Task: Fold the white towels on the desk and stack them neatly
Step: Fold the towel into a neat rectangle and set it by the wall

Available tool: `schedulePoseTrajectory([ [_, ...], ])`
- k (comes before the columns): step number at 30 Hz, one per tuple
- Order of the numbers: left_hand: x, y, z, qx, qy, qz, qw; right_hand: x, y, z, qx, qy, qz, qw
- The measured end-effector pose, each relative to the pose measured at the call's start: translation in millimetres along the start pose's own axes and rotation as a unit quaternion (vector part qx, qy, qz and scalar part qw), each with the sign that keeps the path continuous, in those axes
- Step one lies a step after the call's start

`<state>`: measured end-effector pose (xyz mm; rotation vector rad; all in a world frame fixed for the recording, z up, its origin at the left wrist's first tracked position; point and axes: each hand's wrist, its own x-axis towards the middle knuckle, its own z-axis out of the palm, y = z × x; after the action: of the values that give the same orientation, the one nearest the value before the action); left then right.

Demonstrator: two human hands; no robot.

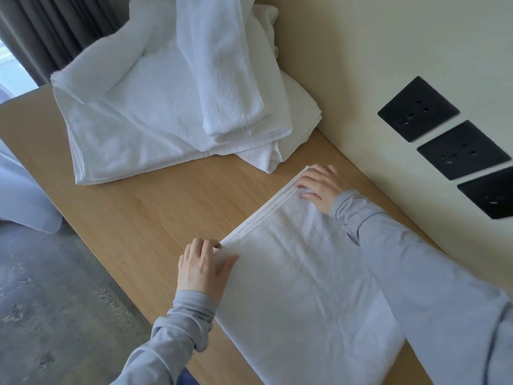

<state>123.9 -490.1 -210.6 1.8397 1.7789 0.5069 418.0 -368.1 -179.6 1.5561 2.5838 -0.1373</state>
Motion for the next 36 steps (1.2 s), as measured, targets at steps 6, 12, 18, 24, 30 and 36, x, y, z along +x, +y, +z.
schedulePoseTrajectory([
  [6,0.6,-2.5,2.4,-0.047,0.041,0.027,0.998,16.0,5.4,-1.5,-0.003,-0.037,-0.041,0.998],
  [12,-0.3,-7.7,6.5,-0.066,0.045,0.023,0.997,21.2,7.5,-2.7,-0.035,-0.051,-0.034,0.997],
  [18,0.1,-10.9,7.4,-0.062,0.071,0.042,0.995,24.4,10.1,-0.3,-0.037,-0.055,-0.011,0.998],
  [24,-0.2,-12.7,10.4,-0.063,0.074,0.046,0.994,27.3,12.9,-7.0,-0.057,-0.037,-0.056,0.996],
  [30,-2.1,-11.7,10.4,-0.059,0.076,0.045,0.994,27.3,4.8,-13.0,-0.02,-0.031,-0.093,0.995],
  [36,2.1,-14.5,11.2,-0.054,0.061,-0.004,0.997,30.8,4.7,-9.5,-0.017,-0.068,-0.045,0.997],
])
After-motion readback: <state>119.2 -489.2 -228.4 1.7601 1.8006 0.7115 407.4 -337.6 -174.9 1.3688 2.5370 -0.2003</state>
